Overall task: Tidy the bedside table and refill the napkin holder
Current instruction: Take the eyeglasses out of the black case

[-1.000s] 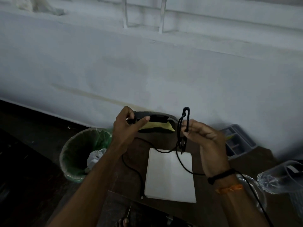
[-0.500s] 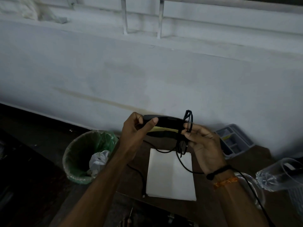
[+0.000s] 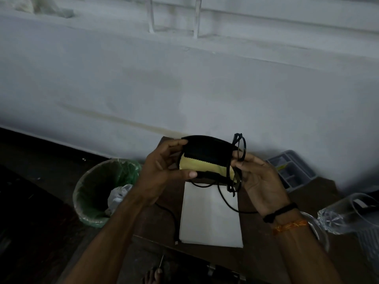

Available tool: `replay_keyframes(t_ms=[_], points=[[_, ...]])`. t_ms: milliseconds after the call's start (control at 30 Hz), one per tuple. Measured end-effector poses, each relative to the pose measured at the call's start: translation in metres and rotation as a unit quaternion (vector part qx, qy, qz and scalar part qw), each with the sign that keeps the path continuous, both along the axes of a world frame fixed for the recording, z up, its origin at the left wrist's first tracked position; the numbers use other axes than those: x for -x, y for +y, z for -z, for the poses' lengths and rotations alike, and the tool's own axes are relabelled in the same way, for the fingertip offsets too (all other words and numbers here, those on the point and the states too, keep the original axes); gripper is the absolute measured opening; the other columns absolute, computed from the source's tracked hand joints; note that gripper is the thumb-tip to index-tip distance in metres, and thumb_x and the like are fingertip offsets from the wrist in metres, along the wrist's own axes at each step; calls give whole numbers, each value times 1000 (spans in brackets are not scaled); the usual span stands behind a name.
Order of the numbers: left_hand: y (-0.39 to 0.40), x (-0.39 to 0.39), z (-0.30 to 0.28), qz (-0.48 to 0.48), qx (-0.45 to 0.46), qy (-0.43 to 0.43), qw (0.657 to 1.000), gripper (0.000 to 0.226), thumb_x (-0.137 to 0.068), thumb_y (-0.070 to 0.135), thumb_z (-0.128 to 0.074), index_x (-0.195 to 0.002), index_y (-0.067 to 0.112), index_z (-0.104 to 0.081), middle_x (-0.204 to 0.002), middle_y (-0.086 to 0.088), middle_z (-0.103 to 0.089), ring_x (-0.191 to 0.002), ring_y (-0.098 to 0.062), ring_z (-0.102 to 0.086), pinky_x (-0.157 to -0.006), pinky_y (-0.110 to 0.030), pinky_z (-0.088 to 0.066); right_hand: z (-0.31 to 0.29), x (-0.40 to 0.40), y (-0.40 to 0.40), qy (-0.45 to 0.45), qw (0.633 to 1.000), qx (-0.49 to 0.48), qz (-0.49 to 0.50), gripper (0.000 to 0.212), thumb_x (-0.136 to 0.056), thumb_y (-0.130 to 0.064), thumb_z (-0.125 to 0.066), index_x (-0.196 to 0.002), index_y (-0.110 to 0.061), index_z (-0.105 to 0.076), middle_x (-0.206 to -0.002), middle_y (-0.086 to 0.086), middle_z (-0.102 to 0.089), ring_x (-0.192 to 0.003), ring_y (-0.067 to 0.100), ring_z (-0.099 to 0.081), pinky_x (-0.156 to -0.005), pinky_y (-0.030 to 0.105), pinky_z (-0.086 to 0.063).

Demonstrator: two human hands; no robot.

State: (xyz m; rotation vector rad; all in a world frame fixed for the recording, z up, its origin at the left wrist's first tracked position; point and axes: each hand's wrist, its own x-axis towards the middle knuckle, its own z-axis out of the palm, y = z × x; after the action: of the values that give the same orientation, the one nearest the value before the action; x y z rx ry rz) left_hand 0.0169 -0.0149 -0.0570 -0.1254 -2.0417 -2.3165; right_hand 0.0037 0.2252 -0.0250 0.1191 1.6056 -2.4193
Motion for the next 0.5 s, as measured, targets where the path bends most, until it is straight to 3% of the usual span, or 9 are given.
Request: replay_keyframes(t_ms=[233,500], points=[[-1,11,-3,59,19,-29,998,75,-52,-6,-86,-121,9,-62,-123,-6,-68,-117,-21,-63,-88,-29,-54,-3,-2,7,-9,1000,-14,17,21,-77,-6,-62,-97,-8,-71,-83,5,-72,-72,16,-68,-61,28,-56],[2,19,-2,73,30,-45,996,81,-52,-12,-86,-126,9,-59,-120,-12,-68,-113,-27,-64,-89,-42,-57,-12,0,19,13,998,-26,52,26,-74,-11,-63,-98,-7,-71,-86,6,-73,-81,17,-68,-66,26,-56]])
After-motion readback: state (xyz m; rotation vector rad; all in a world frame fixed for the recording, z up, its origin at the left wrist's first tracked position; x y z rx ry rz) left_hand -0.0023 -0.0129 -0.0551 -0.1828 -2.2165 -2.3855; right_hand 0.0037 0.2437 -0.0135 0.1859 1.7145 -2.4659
